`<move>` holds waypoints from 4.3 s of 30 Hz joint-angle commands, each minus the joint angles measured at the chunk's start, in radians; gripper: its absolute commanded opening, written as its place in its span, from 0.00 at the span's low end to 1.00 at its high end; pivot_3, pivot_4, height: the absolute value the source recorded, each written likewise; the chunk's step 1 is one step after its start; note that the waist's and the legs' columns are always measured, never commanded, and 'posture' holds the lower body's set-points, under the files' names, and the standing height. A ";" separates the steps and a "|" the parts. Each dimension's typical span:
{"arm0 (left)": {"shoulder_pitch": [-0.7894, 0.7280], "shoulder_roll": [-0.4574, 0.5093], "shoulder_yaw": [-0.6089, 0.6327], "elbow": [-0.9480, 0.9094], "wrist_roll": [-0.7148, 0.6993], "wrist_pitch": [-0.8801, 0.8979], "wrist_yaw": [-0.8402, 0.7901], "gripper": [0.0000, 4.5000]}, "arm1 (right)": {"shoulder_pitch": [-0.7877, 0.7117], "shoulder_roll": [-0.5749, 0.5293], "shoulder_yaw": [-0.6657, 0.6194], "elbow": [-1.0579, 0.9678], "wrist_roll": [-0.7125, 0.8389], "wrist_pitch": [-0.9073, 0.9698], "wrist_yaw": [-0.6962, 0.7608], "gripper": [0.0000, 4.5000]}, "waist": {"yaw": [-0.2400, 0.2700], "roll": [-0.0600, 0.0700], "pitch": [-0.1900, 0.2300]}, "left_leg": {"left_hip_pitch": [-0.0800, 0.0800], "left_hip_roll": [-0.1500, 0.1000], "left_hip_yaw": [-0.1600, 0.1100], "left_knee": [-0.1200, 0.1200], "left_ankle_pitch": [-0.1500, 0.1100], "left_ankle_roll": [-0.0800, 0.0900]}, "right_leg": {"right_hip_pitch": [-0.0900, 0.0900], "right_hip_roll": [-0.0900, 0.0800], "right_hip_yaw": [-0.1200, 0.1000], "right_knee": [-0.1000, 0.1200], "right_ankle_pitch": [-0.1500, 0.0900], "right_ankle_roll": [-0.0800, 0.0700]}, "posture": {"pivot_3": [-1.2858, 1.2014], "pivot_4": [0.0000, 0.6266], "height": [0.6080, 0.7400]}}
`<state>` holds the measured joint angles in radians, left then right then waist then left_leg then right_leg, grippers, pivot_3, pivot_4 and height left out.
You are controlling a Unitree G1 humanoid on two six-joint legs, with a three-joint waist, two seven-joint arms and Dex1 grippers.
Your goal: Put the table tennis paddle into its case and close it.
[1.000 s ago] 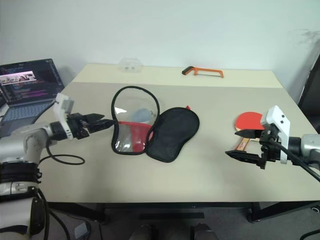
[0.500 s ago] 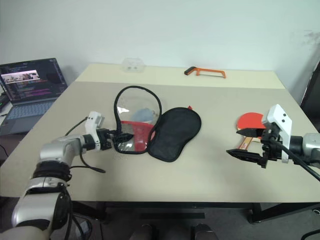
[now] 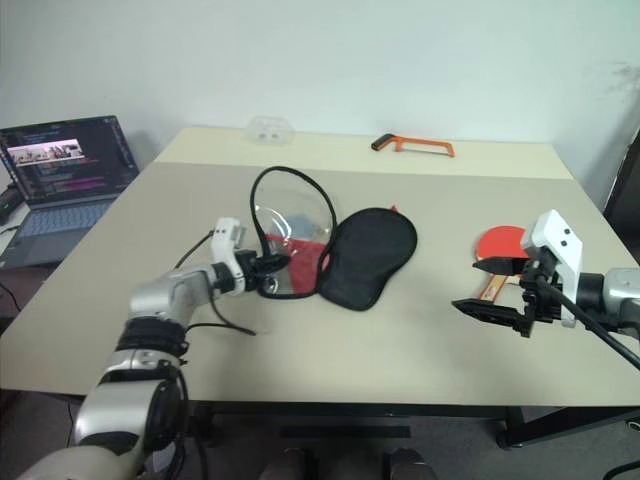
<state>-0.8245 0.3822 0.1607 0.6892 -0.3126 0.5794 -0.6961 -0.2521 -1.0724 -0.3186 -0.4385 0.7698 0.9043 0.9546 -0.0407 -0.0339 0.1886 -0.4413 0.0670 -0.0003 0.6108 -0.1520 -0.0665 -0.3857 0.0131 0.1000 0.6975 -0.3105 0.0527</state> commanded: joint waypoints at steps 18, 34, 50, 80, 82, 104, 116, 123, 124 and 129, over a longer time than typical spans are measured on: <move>-0.269 -0.238 0.018 0.280 0.018 -0.243 0.168 0.00 | -0.043 0.008 0.013 -0.014 0.004 -0.026 -0.017 1.00 | 0.004 0.000 0.000 | -0.001 -0.002 -0.001 0.000 0.000 0.000 | 0.000 0.000 0.000 -0.001 0.000 0.001 | 0.52 0.24 1.00; -0.306 -0.288 0.063 0.410 0.015 -0.271 0.208 0.00 | -0.059 0.026 0.037 -0.007 -0.004 -0.030 -0.021 1.00 | 0.004 0.000 0.000 | -0.002 -0.002 -0.001 -0.001 0.000 0.000 | -0.001 -0.001 0.000 -0.002 0.000 0.002 | 0.52 0.24 1.00; -0.328 -0.271 0.042 0.411 0.063 -0.250 0.191 0.17 | -0.045 0.034 0.036 -0.015 0.005 -0.023 -0.048 1.00 | 0.007 0.000 0.000 | -0.003 -0.002 -0.001 -0.001 0.000 0.000 | -0.001 -0.001 0.000 -0.002 0.000 0.002 | 0.52 0.24 1.00; 0.076 0.330 -0.149 -0.521 0.000 -0.040 -0.436 1.00 | -0.222 0.633 -0.087 0.137 -0.373 0.322 -1.098 1.00 | -0.010 0.001 0.000 | -0.003 -0.002 0.000 -0.002 0.001 0.000 | -0.003 -0.002 -0.001 0.000 0.003 -0.003 | 0.52 0.24 1.00; 0.104 0.345 -0.154 -0.555 -0.011 -0.041 -0.462 1.00 | -0.259 0.708 -0.109 0.159 -0.403 0.314 -1.162 1.00 | -0.013 0.001 0.000 | -0.003 -0.001 0.000 -0.002 0.002 0.000 | -0.003 -0.001 0.000 0.000 0.003 -0.003 | 0.52 0.24 1.00; 0.168 0.325 -0.156 -0.663 -0.055 0.032 -0.411 1.00 | -0.467 1.019 -0.185 0.401 -0.619 0.287 -1.414 1.00 | -0.018 0.001 0.000 | -0.004 -0.001 0.000 -0.003 0.002 0.001 | -0.005 -0.001 0.000 0.000 0.003 -0.004 | 0.52 0.24 1.00; 0.178 0.321 -0.153 -0.684 -0.067 0.044 -0.376 1.00 | -0.517 1.037 -0.248 0.626 -0.664 0.113 -1.535 0.57 | -0.024 0.000 0.000 | -0.004 -0.001 0.000 -0.003 0.002 0.001 | -0.004 -0.001 -0.001 0.000 0.003 -0.004 | 0.52 0.24 1.00; 0.181 0.327 -0.145 -0.691 -0.071 0.051 -0.369 1.00 | -0.528 1.024 -0.227 0.618 -0.657 0.081 -1.555 0.24 | -0.014 0.000 -0.001 | -0.004 -0.001 -0.001 -0.003 0.002 0.001 | -0.004 -0.002 -0.001 -0.001 0.003 -0.004 | 0.52 0.24 1.00; 0.180 0.327 -0.144 -0.691 -0.072 0.051 -0.368 1.00 | -0.538 1.018 -0.212 0.614 -0.661 0.071 -1.549 0.24 | -0.015 0.000 0.000 | -0.004 -0.001 -0.001 -0.003 0.002 0.001 | -0.004 -0.002 -0.001 -0.001 0.003 -0.004 | 0.52 0.24 1.00; 0.184 0.328 -0.144 -0.692 -0.077 0.050 -0.361 1.00 | -0.606 1.009 -0.184 0.584 -0.662 0.021 -1.551 0.24 | -0.016 0.001 0.000 | -0.005 -0.001 0.000 -0.003 0.002 0.001 | -0.005 -0.002 -0.001 -0.001 0.003 -0.004 | 0.52 0.24 1.00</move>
<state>-0.6372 0.6988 -0.0102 0.0380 -0.3735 0.6313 -1.0592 -0.8011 -0.0354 -0.5253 0.1951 0.1212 0.9815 -0.5899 -0.0572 -0.0325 0.1888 -0.4466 0.0656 -0.0006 0.6079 -0.1504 -0.0658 -0.3914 0.0114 0.0993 0.6968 -0.3078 0.0487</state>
